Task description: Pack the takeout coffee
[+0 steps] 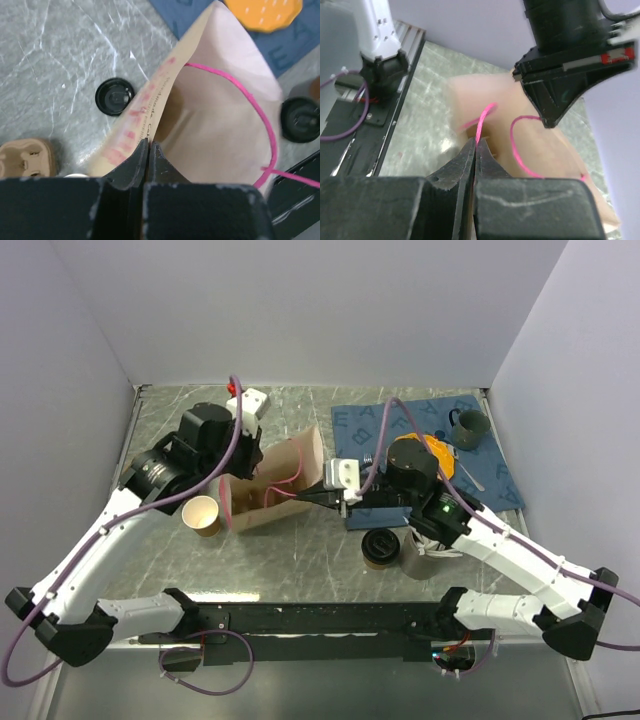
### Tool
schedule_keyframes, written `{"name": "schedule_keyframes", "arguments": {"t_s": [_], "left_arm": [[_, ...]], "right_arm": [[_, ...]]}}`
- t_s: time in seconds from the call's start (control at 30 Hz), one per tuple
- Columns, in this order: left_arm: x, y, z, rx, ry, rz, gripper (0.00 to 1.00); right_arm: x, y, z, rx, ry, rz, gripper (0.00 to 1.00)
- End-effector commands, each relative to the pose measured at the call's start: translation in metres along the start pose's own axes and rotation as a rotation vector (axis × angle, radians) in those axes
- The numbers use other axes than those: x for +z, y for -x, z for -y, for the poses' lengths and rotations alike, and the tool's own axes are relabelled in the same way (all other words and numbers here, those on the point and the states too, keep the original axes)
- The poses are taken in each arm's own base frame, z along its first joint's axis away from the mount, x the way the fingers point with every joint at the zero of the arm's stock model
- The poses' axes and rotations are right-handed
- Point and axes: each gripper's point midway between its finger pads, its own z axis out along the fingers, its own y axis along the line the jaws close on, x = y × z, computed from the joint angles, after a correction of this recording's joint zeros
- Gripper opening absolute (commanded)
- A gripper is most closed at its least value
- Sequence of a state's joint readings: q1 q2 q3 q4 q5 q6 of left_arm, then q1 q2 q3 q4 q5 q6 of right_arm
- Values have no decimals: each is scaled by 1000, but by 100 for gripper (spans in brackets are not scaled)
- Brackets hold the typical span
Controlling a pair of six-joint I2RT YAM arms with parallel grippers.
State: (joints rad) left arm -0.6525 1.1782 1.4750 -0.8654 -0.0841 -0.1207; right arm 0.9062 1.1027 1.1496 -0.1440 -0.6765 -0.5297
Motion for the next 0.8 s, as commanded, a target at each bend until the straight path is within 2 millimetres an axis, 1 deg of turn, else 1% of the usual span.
{"name": "schedule_keyframes", "arguments": {"t_s": [0.0,0.03,0.07,0.1,0.13,0.17,0.2,0.23,0.27,0.33,0.37,0.4,0.43,0.47,0.5,0.53,0.57,0.6,0.63,0.67,0.7,0.73,0.77], "left_arm": [[-5,-2,13,-96,-61,42,1],[-11,5,10,-99,-43,47,1],[-24,19,6,-102,-23,67,1],[-25,22,-2,-99,18,85,1],[-21,18,0,-84,7,88,1],[-13,7,1,-81,-1,58,1],[-13,5,2,-83,-3,30,1],[-15,9,-1,-85,19,21,1],[-22,28,-3,-96,38,51,1],[-22,27,-6,-136,58,57,1],[-12,6,-3,-138,45,15,1],[-12,6,0,-153,29,11,1],[-17,3,-1,-160,44,-22,1],[-30,27,-6,-171,72,25,1],[-33,27,-8,-185,81,29,1],[-28,36,-6,-193,65,90,1],[-15,1,2,-177,21,18,1],[-13,-2,5,-181,6,8,1],[-16,-1,6,-173,2,-13,1],[-30,35,1,-176,29,66,1],[-37,46,-3,-178,49,93,1],[-46,54,-5,-185,55,129,1],[-31,39,-5,-182,53,104,1]], "right_arm": [[-8,22,-1,-31,-26,100,0],[-13,42,6,-58,-35,115,0],[-16,53,11,-70,-43,120,0],[-17,57,16,-64,-55,108,0],[-17,56,15,-64,-47,110,0],[-15,49,11,-53,-34,107,0],[-14,38,7,-51,-22,84,0],[-17,49,11,-80,-27,95,0],[-19,59,19,-97,-53,98,0],[-23,71,33,-100,-91,117,0],[-19,66,26,-67,-57,128,0],[-17,56,21,-58,-47,115,0],[-17,54,16,-57,-25,104,0],[-20,66,22,-60,-50,115,0],[-24,77,29,-61,-78,133,0],[-23,72,28,-42,-79,134,0],[-20,66,25,-30,-71,150,0],[-17,53,17,-12,-48,133,0],[-16,54,16,-22,-36,134,0],[-18,65,22,-46,-48,143,0],[-18,73,32,-55,-75,146,0],[-24,96,43,-89,-102,179,0],[-24,99,45,-73,-99,184,0]]}}
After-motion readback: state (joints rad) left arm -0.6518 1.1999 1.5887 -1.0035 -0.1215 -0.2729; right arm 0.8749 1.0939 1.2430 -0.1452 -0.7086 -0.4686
